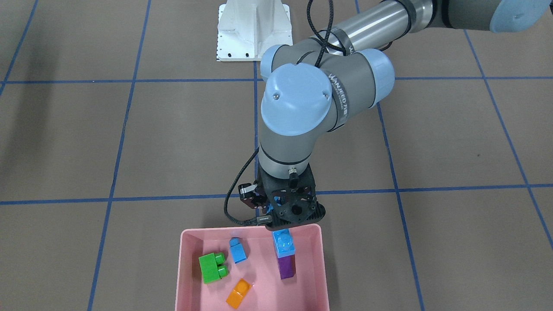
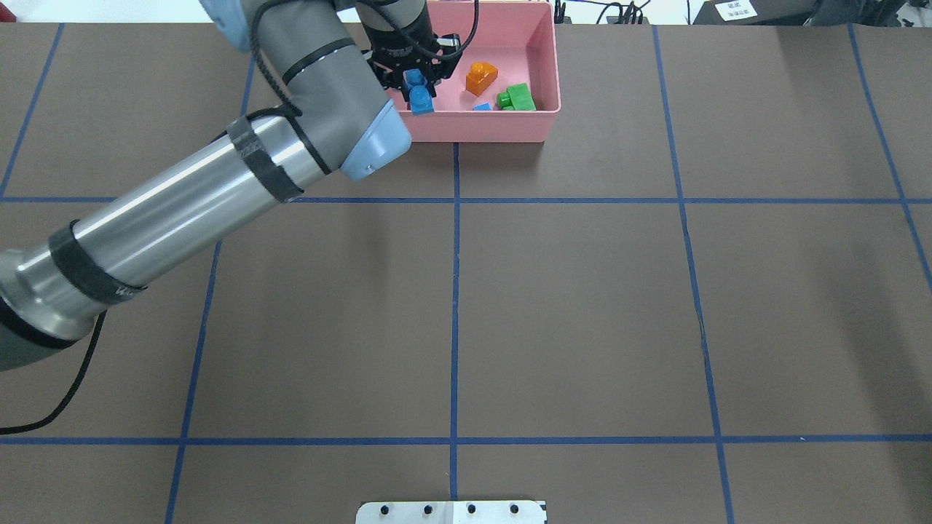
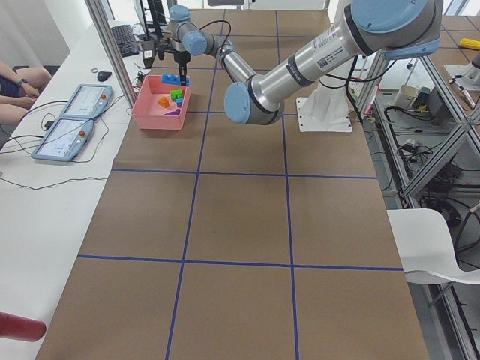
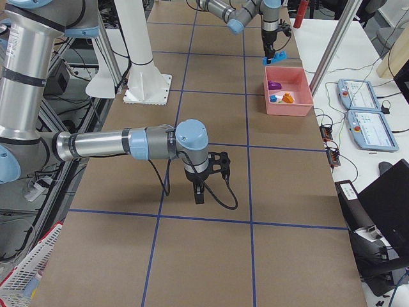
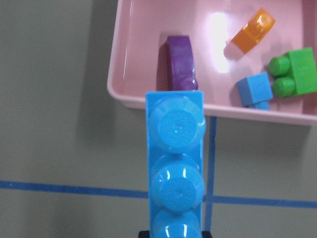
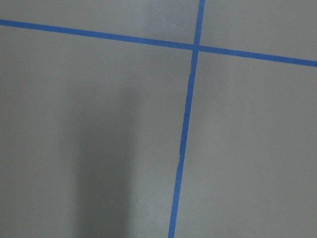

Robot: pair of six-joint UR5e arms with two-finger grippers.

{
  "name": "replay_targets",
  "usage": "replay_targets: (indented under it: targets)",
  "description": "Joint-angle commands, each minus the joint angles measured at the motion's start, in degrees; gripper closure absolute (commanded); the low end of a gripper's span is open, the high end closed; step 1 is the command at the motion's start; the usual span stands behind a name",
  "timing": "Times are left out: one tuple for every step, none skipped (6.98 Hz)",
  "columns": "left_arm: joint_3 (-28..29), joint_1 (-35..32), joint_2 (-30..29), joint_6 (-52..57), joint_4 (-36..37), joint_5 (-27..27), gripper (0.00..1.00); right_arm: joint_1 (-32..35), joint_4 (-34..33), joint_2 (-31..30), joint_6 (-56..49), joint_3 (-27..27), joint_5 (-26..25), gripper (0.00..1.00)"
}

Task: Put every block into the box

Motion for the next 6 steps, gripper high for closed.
replay_targets:
  targets:
    - [16.5, -0.3, -6.1, -5.8, -10.3, 0.1, 1.00, 0.0, 0.0, 0.0, 0.0, 0.2, 0.0, 0.00]
    - [22.0, -0.4, -8.0, -7.0, -13.8, 0.1, 0.95, 0.0, 0.0, 0.0, 0.0, 0.2, 0.0, 0.00]
    - [23.4, -0.5, -8.2, -7.1, -15.4, 0.1, 0.82, 0.0, 0.0, 0.0, 0.0, 0.2, 0.0, 0.00]
    - [23.4, -0.6, -8.2, -6.5, -15.5, -0.7, 0.56, 0.0, 0.1, 0.0, 0.0, 0.2, 0.0, 0.00]
    - [23.4, -0.6, -8.3, -5.9, -16.3, -1.2, 0.01, 0.0, 0.1, 0.0, 0.0, 0.2, 0.0, 0.00]
    - [23.4, -0.6, -8.3, -5.8, -16.3, -2.2, 0.00, 0.0, 0.1, 0.0, 0.0, 0.2, 0.0, 0.00]
